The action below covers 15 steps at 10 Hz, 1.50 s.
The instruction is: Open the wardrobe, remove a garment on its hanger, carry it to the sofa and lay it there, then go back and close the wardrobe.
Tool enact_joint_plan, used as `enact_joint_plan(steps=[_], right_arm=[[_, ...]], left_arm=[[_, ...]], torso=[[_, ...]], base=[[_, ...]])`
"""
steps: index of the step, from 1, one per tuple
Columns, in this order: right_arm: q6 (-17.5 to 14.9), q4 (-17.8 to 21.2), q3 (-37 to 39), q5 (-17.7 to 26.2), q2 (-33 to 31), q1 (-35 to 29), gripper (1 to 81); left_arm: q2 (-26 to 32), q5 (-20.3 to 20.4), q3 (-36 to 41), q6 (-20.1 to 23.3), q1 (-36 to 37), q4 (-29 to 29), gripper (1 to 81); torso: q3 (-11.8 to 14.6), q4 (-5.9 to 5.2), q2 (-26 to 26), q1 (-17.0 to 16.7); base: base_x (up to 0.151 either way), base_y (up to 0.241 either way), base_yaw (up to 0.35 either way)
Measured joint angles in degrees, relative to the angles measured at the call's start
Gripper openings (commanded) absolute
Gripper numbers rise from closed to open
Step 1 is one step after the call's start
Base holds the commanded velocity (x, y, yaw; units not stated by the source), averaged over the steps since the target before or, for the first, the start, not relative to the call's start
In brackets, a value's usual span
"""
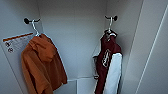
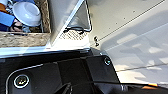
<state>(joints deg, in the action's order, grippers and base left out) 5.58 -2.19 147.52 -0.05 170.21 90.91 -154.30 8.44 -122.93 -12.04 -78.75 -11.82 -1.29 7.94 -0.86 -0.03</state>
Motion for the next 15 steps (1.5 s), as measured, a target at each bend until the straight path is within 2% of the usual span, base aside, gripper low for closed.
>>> enact_joint_plan(steps=[3, 6, 10, 13, 15], right_arm=[[0.00, 0.09, 0.00, -0.17, 0.02, 0.07, 81.1], [0.04, 0.13, 0.20, -0.30, 0.35, 0.05, 81.1], [0.01, 0.20, 1.90, -0.28, 1.32, 0.05, 81.1], [0.01, 0.20, 2.89, -0.30, 1.99, 0.05, 81.1], [0.01, 0.20, 3.00, -0.26, 1.95, 0.02, 81.1]], left_arm=[[-0.56, -4.64, 0.28, -0.05, 7.92, 0.06, 81.1], [1.40, -8.14, -0.50, -0.07, 12.43, 0.67, 81.1], [4.85, -11.57, 12.04, -0.30, 17.26, 1.13, 81.1], [6.47, -15.29, 17.34, -1.87, 25.00, 1.24, 81.1], [7.16, -19.32, 20.37, -4.05, 29.64, 1.28, 81.1]], torso=[[0.00, 0.00, 0.00, 0.02], [0.00, 0.00, 0.00, 0.02], [0.00, 0.00, 0.00, 0.02], [0.00, 0.02, 0.02, 0.03], [-0.02, 0.02, 0.02, 0.03]], base=[[0.000, 0.000, 0.000], [0.000, 0.000, 0.000], [0.000, 0.000, 0.000], [0.000, 0.000, 0.000], [0.000, 0.000, 0.000]])
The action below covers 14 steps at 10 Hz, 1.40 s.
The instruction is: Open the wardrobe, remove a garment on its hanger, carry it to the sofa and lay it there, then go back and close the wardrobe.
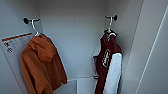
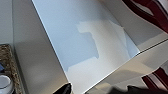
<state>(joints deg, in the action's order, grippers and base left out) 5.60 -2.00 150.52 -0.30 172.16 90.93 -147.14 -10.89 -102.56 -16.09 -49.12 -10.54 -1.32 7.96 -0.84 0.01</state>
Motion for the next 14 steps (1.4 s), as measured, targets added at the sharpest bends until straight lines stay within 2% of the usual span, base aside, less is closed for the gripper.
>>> enact_joint_plan(steps=[5, 6, 9, 14], right_arm=[[0.00, 0.02, 0.11, 0.01, 0.01, -0.17, 81.1], [0.00, 0.02, 0.11, 0.00, 0.04, -0.30, 81.1], [0.00, 0.02, 0.11, -0.05, 0.17, -0.46, 81.1], [0.07, 0.02, 0.11, -0.05, 0.17, -0.48, 81.1]], left_arm=[[-0.51, -10.93, 2.71, -6.80, 17.09, -0.01, 81.1], [-1.37, -11.91, 2.73, -8.27, 21.77, -0.06, 81.1], [-5.18, -17.86, 3.15, -12.59, 28.53, -0.04, 81.1], [-11.65, -22.71, 3.15, -20.37, 42.25, 0.24, 81.1]], torso=[[-0.02, 0.00, 0.02, 0.00], [-0.05, 0.00, 0.02, 0.05], [-0.07, 0.00, 0.04, 0.09], [-0.11, 0.00, 0.06, 0.11]], base=[[0.000, 0.000, 0.000], [0.000, 0.000, 0.000], [0.000, 0.000, 0.000], [0.000, 0.000, 0.000]])
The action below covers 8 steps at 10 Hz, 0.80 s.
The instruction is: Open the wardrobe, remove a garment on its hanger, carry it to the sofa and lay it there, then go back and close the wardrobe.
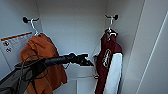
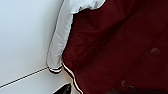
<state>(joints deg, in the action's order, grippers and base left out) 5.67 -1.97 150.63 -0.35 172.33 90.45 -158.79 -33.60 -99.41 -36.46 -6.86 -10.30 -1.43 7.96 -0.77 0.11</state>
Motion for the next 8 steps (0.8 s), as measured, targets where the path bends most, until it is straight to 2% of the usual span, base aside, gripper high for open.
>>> enact_joint_plan(steps=[2, 4, 6, 8], right_arm=[[0.13, 0.00, 0.00, 0.00, 0.22, 0.00, 81.1], [0.20, 0.00, 0.06, 0.02, 0.52, -0.02, 81.1], [0.33, 0.00, 0.06, 0.02, 0.63, -0.13, 81.1], [0.33, 0.00, 0.10, -0.02, 0.63, -0.13, 81.1]], left_arm=[[-1.76, -0.72, 0.00, -4.83, 6.91, 0.38, 81.1], [-3.28, 0.28, -0.65, -12.09, 12.59, 0.68, 81.1], [-4.90, 4.16, -2.21, -20.26, 14.88, 1.13, 81.1], [-5.84, 8.13, -5.00, -23.70, 17.60, 2.45, 81.1]], torso=[[-0.02, 0.00, 0.00, 0.00], [-0.02, 0.00, 0.00, 0.00], [-0.02, 0.00, 0.00, 0.00], [-0.02, 0.00, 0.02, 0.00]], base=[[0.000, 0.000, 0.000], [0.000, 0.000, 0.000], [0.000, 0.000, 0.000], [0.000, 0.000, 0.000]])
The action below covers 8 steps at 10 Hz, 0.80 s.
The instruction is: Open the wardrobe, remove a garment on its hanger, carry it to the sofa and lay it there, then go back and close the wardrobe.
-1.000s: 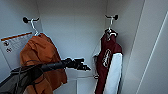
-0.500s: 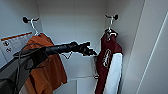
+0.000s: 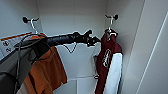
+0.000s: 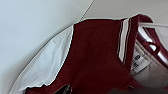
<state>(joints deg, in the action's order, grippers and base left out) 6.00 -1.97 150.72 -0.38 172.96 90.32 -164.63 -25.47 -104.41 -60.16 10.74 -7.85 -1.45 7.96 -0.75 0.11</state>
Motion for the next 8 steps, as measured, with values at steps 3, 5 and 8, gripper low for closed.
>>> enact_joint_plan(steps=[3, 5, 8], right_arm=[[0.01, 0.00, 0.00, 0.02, 0.02, 0.02, 81.1], [0.01, 0.00, 0.00, 0.00, 0.35, -0.02, 81.1], [0.00, 0.00, 0.43, 0.00, 0.96, 0.02, 81.1]], left_arm=[[-2.16, 6.21, -4.96, -2.66, 1.27, 3.94, 81.1], [-6.14, 8.77, -7.72, -3.15, 2.27, 4.58, 81.1], [-10.29, 12.54, -11.96, -4.44, 2.24, 5.40, 81.1]], torso=[[0.00, 0.00, 0.00, 0.00], [0.00, 0.00, 0.00, 0.02], [0.00, 0.00, 0.00, 0.02]], base=[[0.000, 0.000, 0.000], [0.000, 0.000, 0.000], [0.000, 0.000, 0.000]])
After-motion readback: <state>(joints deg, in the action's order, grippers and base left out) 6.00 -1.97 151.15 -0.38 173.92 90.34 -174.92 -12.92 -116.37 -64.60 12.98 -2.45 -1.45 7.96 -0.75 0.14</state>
